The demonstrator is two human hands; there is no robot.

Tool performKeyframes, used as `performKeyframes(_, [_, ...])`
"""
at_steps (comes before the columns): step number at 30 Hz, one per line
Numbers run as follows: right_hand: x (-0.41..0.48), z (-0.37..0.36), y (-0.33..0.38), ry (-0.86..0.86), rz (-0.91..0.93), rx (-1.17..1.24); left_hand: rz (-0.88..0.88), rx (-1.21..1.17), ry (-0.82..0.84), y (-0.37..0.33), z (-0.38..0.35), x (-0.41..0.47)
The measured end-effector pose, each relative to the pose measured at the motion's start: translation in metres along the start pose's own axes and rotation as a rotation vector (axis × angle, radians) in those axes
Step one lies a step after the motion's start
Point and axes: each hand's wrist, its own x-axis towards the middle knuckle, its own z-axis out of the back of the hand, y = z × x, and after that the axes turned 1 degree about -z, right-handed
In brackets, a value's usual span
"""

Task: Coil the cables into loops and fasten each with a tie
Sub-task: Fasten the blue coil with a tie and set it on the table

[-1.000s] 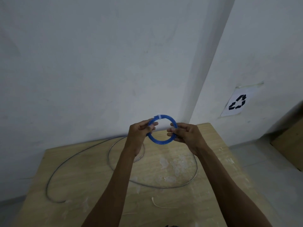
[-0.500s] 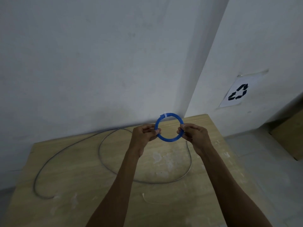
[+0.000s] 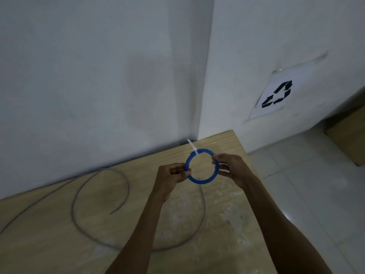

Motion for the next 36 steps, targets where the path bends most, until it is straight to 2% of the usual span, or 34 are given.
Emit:
performKeyframes(5, [0.062, 0.034, -0.011, -0.155, 0.139, -0.047, 0.082, 0.049, 0.041, 0.025, -0.044, 0.050])
performKeyframes(10, [0.111, 0.060, -0.017, -0.139, 0.178, -0.031, 0.167, -0.024, -0.062, 0.045, -0.077, 0.101])
performKeyframes(15, [0.157, 0.087, -0.037, -0.167, 0.230, -0.127, 0.182, -0.014, -0.085, 0.066, -0.100, 0.134])
performKeyframes(17, [0.174, 0.092, -0.048, -0.207, 0.242, -0.200, 0.126, 0.038, -0.128, 0.077, -0.111, 0.142])
performKeyframes(21, [0.193, 0.095, -0.072, -0.349, 0.370, -0.537, -0.083, 0.237, -0.285, 0.111, -0.132, 0.154])
performKeyframes(25, [0.187, 0.096, -0.102, -0.352, 0.508, -0.718, -0.344, 0.538, -0.356, 0.137, -0.152, 0.158])
performKeyframes(29, [0.172, 0.094, -0.137, -0.365, 0.597, -0.854, -0.403, 0.826, -0.330, 0.155, -0.156, 0.157])
performKeyframes(32, [0.171, 0.092, -0.147, -0.408, 0.589, -0.997, -0.491, 1.001, -0.208, 0.164, -0.148, 0.163])
performKeyframes(36, [0.174, 0.091, -0.150, -0.383, 0.535, -1.191, -0.525, 1.088, -0.110, 0.167, -0.140, 0.163])
